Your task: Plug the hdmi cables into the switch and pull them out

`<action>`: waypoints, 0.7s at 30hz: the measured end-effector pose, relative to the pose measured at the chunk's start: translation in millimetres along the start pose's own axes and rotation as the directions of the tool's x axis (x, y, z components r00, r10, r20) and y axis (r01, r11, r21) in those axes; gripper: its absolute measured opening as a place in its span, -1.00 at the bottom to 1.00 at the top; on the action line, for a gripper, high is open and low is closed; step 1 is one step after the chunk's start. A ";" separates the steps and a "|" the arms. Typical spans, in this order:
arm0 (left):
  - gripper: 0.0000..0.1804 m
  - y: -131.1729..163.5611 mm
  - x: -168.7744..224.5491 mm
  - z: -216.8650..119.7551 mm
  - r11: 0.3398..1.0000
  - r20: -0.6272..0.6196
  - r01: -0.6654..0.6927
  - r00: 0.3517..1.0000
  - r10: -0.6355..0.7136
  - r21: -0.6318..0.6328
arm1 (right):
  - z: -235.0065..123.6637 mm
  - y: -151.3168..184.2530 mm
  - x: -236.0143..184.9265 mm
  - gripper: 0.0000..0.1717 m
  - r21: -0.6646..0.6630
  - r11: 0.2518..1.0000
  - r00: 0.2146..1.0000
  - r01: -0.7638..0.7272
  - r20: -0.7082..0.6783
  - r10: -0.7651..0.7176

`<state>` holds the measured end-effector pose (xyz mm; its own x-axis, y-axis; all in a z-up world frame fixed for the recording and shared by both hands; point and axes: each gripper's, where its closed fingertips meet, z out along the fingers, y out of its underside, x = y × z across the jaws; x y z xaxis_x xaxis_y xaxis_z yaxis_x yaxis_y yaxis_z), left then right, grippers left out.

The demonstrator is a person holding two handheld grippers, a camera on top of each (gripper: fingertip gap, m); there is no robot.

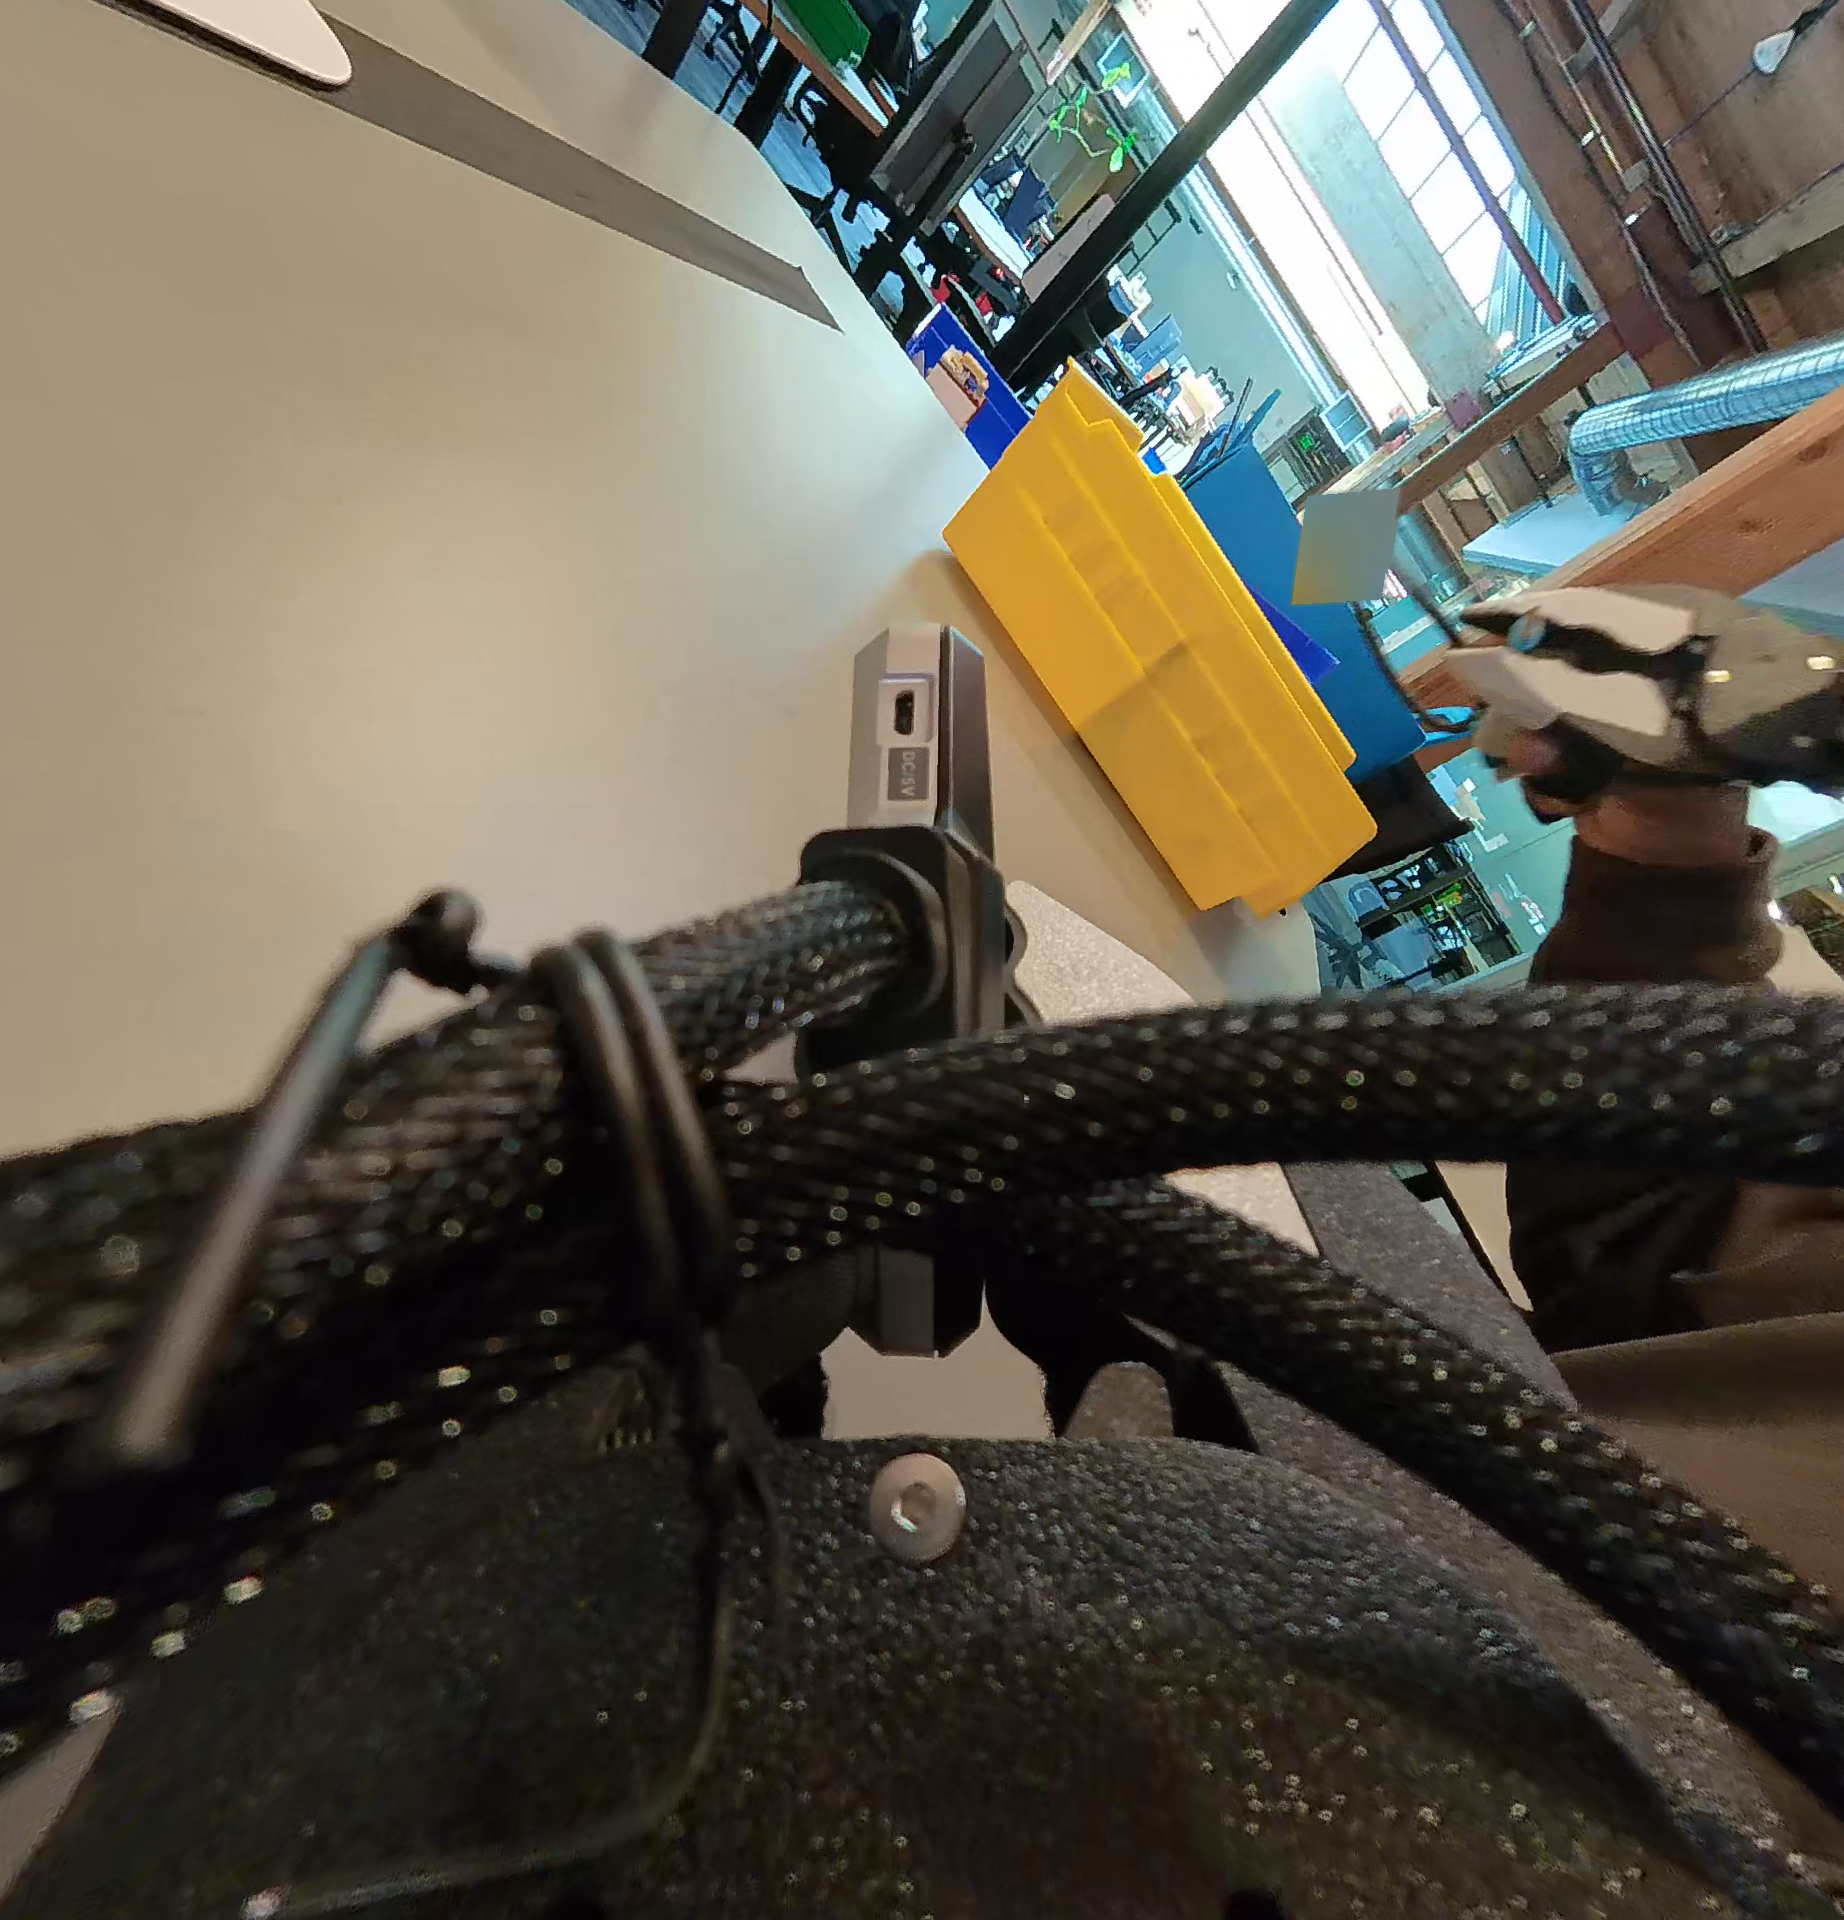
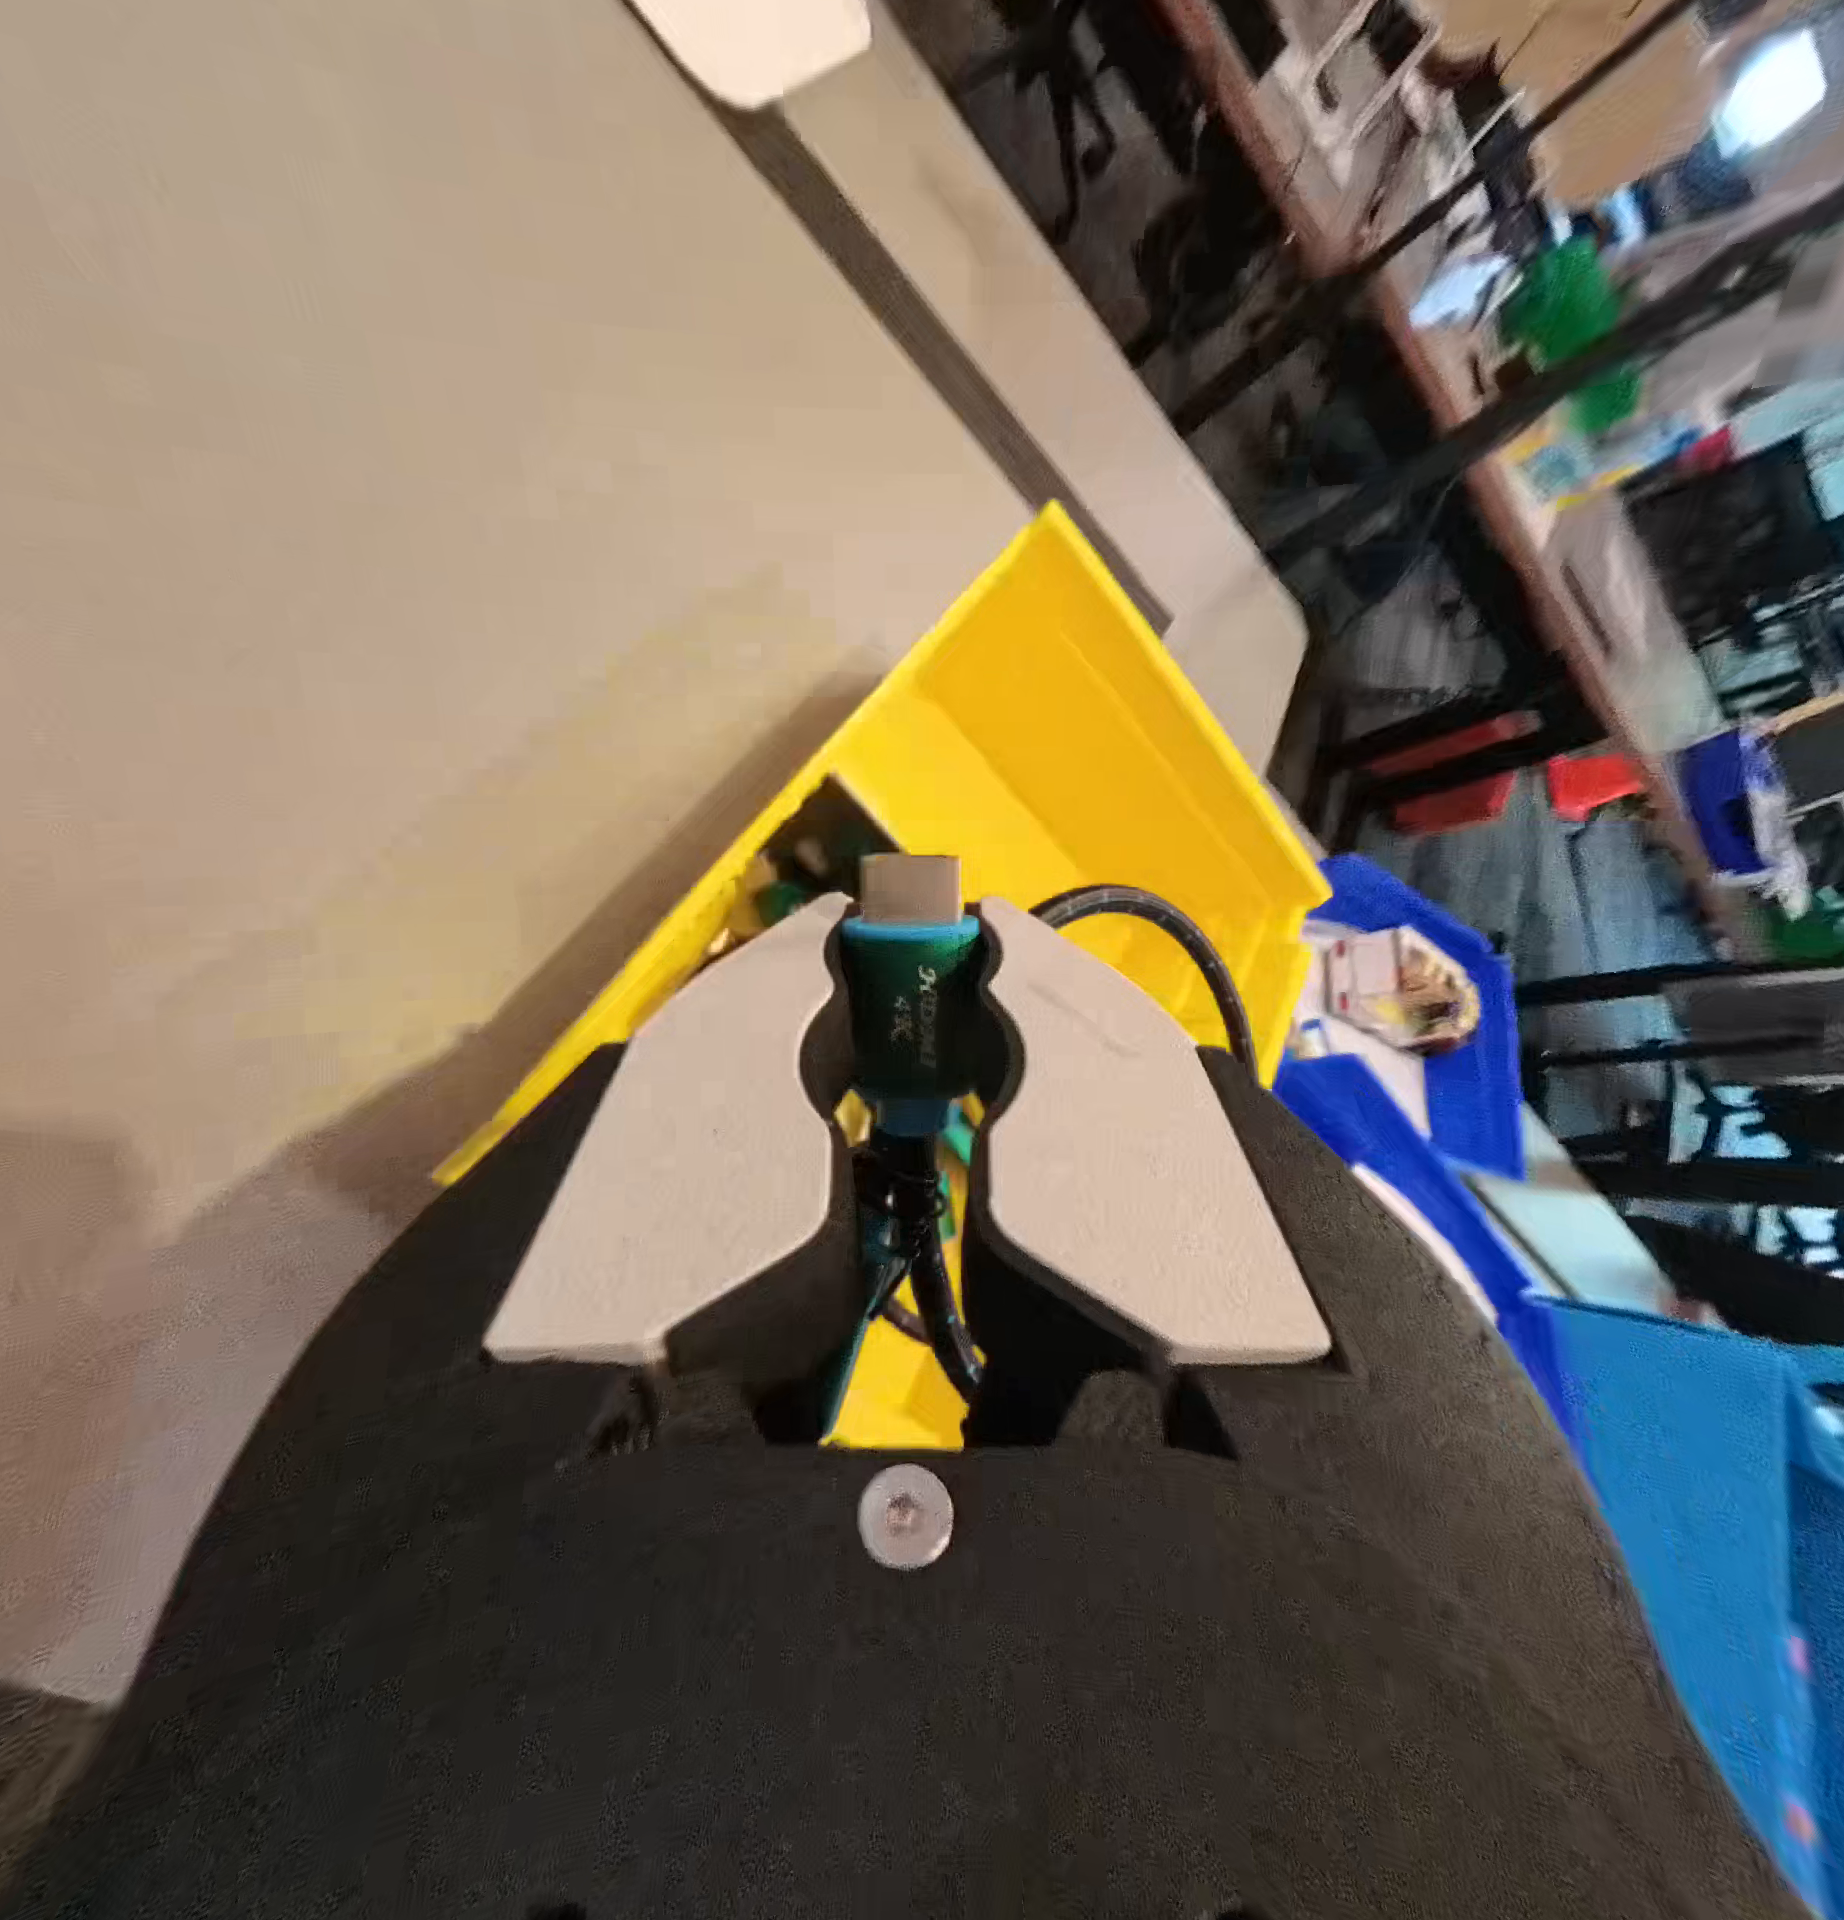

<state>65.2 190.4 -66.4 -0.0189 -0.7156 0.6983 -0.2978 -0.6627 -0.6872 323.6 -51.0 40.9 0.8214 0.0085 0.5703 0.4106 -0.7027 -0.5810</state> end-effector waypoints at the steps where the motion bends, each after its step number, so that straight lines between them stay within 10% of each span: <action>1: -0.21 0.4 0.1 0.2 1.000 0.001 -0.002 1.000 0.002 -0.002 | 9.9 18.1 -2.7 -0.79 -0.031 0.999 0.999 -0.029 0.041 0.031; 7: -0.19 -1.7 -1.6 -2.0 1.000 0.004 0.011 1.000 -0.011 0.017 | 43.4 55.2 -8.6 -0.76 -0.070 0.995 0.994 -0.069 0.078 0.074; 21: -0.19 6.9 9.2 3.9 1.000 -0.042 -0.001 0.999 0.000 -0.031 | 3.6 -45.9 -56.5 -0.69 0.140 0.980 0.979 0.140 0.130 -0.159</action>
<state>66.7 178.5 -65.4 -0.0593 -0.7056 0.7062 -0.3271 -0.6546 -0.6815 259.7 -16.7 33.3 0.7904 0.2123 0.5747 0.5730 -0.5881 -0.5707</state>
